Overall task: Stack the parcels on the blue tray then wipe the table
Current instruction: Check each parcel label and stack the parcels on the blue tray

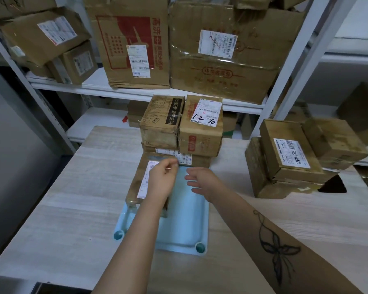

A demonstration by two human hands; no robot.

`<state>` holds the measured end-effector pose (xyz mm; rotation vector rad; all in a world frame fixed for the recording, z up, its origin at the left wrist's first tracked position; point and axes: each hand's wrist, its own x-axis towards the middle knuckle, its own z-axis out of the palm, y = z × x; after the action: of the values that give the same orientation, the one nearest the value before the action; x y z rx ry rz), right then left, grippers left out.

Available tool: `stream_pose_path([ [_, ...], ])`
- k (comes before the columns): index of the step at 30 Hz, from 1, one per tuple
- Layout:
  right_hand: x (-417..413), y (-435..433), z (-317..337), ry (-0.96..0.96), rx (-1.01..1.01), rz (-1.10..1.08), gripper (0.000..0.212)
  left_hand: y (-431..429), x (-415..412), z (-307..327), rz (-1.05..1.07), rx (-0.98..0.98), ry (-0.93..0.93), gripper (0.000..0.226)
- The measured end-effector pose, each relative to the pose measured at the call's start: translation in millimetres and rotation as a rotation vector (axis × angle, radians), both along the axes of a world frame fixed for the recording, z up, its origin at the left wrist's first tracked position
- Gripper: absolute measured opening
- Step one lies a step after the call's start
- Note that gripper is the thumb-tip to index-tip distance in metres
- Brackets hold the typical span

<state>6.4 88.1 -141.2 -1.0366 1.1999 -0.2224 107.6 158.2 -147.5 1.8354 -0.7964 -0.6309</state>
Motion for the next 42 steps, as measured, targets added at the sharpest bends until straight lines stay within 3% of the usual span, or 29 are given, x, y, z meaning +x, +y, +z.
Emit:
stream_pose_path([
  [5,-35.4,-13.0,10.5,-0.037,-0.036,-0.062,0.010,-23.4,-34.1,4.3,0.012,-0.054,0.214,0.014],
  [10,-80.3,-35.9,32.4,-0.120,-0.253,-0.236,0.015,-47.3,-84.3,18.0,0.033,-0.084,0.429,0.017],
  [16,-133.7,-64.5,44.0,0.041,-0.707,-0.275,0.021,-83.6,-145.8,32.3,-0.059,-0.025,0.566,0.015],
  [20,-164.8,-83.8,41.1,0.316,-0.892,-0.269,0.029,-104.4,-176.7,33.1,-0.109,0.047,0.528,0.018],
  [23,-185.6,-94.5,36.2,0.510,-0.877,-0.240,0.035,-119.3,-194.2,32.3,-0.108,0.116,0.516,0.033],
  [26,-199.3,-99.3,30.8,0.580,-0.814,-0.203,0.037,-131.4,-212.2,35.1,-0.115,0.177,0.553,0.042],
  [30,-208.4,-105.7,28.8,0.564,-0.794,-0.187,0.036,-141.5,-227.8,35.5,-0.115,0.260,0.589,0.046],
  [37,-220.1,-113.8,27.1,0.469,-0.751,-0.175,0.033,-151.3,-236.8,25.7,-0.048,0.240,0.568,0.059],
  [42,-226.2,-117.6,24.8,0.411,-0.768,-0.199,0.032,-153.5,-233.9,23.2,0.009,0.182,0.629,0.037],
])
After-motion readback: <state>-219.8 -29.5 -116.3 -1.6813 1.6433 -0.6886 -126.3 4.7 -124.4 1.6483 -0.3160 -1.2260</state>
